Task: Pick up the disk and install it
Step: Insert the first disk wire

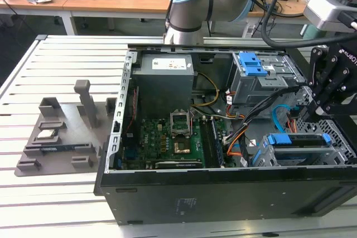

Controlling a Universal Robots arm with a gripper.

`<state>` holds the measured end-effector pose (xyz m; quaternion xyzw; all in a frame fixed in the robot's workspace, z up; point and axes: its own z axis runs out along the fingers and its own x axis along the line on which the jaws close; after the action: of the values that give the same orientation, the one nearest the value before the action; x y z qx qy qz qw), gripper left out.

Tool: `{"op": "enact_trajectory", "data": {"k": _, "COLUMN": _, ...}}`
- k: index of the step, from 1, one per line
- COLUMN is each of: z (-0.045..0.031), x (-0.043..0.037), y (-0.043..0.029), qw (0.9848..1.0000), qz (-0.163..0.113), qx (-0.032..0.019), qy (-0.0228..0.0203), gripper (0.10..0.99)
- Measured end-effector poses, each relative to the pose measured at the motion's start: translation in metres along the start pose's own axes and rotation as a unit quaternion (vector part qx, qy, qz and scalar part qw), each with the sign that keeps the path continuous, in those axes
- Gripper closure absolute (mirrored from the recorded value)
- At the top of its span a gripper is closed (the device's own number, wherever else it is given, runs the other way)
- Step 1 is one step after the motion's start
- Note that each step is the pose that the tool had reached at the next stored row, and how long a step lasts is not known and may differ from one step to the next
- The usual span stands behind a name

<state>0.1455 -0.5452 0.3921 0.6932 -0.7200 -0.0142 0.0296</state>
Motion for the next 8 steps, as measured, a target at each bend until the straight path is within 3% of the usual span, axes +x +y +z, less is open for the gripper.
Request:
{"op": "enact_trajectory", "data": {"k": 1, "z": -0.0001, "x": -0.0014, "y": -0.0021, "qw": 1.0000, "qz": 0.000, "qx": 0.0000, "qy": 0.0000, "gripper": 0.980}}
{"op": "enact_trajectory", "data": {"k": 5, "z": 0.0006, "x": -0.0175, "y": -0.0228, "qw": 1.0000, "qz": 0.000, "qx": 0.0000, "qy": 0.0012, "gripper": 0.980}}
{"op": "enact_trajectory", "data": {"k": 8, "z": 0.0025, "x": -0.0318, "y": -0.0254, "qw": 1.0000, "qz": 0.000, "qx": 0.0000, "qy": 0.0025, "gripper": 0.980}}
